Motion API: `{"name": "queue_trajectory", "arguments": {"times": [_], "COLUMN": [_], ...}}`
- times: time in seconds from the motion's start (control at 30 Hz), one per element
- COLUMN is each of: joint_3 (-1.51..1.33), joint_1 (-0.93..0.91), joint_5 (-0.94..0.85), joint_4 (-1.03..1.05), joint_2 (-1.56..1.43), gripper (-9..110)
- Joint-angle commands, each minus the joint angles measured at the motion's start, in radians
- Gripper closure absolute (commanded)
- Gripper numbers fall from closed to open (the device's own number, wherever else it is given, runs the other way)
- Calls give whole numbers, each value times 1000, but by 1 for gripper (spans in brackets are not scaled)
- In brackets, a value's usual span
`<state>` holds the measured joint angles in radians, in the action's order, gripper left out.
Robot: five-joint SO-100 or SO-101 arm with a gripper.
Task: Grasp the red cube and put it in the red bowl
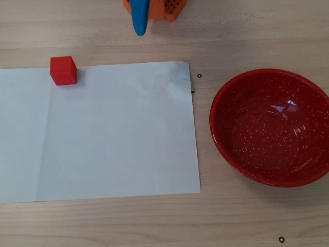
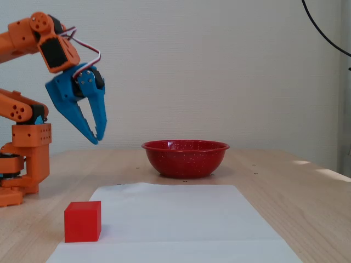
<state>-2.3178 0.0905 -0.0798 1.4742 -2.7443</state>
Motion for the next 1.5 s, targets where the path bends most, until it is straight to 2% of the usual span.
{"name": "queue_trajectory", "arguments": {"times": [0.0,0.6,0.93,1.2,1.47], "joint_3": [153,611,762,916,997], "joint_1": [41,316,482,554,624], "joint_5": [52,264,439,514,664], "joint_4": [40,255,291,321,328], "joint_2": [46,442,650,839,951], "gripper": [101,101,101,101,101]}}
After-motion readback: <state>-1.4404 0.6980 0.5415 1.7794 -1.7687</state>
